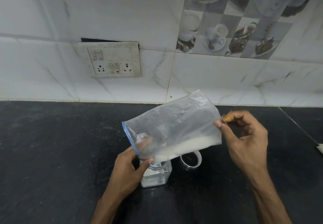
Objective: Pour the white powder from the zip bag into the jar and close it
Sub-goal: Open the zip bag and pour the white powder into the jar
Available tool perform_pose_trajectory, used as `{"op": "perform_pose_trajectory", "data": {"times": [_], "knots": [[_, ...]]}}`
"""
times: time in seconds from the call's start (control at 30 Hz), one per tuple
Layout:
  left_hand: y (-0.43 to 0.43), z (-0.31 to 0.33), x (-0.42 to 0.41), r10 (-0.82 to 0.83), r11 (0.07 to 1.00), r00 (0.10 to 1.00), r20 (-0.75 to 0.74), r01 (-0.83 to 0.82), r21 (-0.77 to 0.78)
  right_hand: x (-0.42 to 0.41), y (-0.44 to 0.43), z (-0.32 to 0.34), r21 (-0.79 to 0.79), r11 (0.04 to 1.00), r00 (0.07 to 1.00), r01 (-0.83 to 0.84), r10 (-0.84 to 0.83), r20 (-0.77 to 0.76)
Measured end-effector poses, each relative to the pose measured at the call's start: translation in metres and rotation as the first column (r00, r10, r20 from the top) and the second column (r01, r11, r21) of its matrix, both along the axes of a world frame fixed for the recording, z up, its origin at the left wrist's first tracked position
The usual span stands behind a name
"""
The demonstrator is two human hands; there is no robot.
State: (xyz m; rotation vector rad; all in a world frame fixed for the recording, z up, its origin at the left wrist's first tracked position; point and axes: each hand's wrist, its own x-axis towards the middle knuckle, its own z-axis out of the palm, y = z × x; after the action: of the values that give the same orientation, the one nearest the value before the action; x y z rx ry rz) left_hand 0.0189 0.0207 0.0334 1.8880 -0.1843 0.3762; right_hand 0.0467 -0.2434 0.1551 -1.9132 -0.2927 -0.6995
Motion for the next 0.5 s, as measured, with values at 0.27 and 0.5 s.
{"op": "perform_pose_trajectory", "data": {"times": [0.27,0.5], "knots": [[-0.0012,0.0014,-0.0002,0.008,1.000,1.000,-0.013,-0.008,0.003,0.0023,0.0000,-0.0006,-0.044,0.999,0.999,0.018,-0.017,0.034],[-0.0007,-0.0006,0.0002,0.014,1.000,1.000,-0.020,-0.014,-0.024,0.0003,0.0016,0.0054,-0.091,0.996,0.998,0.004,0.001,0.063]]}}
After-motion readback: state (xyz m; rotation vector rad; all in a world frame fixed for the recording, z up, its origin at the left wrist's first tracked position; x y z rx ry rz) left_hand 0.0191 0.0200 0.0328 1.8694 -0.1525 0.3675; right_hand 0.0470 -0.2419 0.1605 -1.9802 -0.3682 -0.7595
